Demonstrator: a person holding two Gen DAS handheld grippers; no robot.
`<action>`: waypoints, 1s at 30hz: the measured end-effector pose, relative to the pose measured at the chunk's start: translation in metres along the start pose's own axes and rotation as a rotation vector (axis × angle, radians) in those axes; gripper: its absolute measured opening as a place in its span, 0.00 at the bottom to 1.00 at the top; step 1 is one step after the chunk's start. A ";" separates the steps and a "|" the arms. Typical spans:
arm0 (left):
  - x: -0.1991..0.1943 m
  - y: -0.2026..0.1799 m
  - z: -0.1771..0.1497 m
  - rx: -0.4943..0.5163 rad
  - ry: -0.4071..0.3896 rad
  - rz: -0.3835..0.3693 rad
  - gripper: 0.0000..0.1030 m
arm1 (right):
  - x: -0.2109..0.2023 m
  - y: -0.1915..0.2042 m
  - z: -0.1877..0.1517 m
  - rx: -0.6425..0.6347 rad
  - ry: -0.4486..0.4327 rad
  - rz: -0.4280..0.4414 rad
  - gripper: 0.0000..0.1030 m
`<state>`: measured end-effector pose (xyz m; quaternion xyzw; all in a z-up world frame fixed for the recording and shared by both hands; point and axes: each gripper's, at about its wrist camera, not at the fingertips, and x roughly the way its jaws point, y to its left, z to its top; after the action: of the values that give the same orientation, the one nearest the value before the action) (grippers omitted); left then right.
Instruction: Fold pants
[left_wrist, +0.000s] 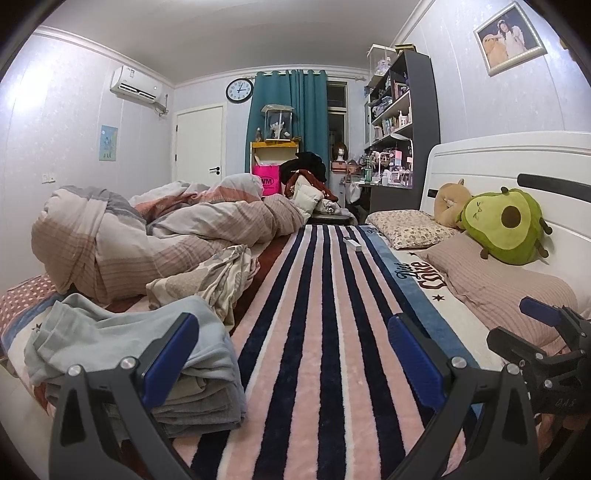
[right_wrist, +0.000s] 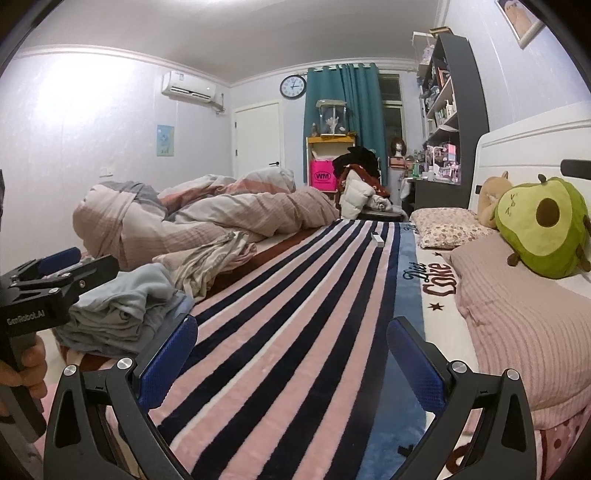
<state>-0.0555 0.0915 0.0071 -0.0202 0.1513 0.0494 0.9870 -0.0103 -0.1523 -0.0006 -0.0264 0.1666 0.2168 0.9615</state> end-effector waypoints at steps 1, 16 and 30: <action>0.000 0.000 0.000 0.001 0.000 0.001 0.98 | 0.000 -0.001 0.000 0.003 -0.001 -0.001 0.99; 0.003 0.001 -0.003 0.004 0.005 -0.001 0.99 | 0.000 -0.003 0.000 0.013 -0.004 -0.001 0.99; 0.003 0.001 -0.003 0.005 0.006 -0.002 0.99 | 0.000 -0.003 0.001 0.013 -0.004 0.000 0.99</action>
<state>-0.0535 0.0921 0.0032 -0.0182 0.1545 0.0480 0.9867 -0.0091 -0.1553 -0.0001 -0.0196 0.1660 0.2157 0.9620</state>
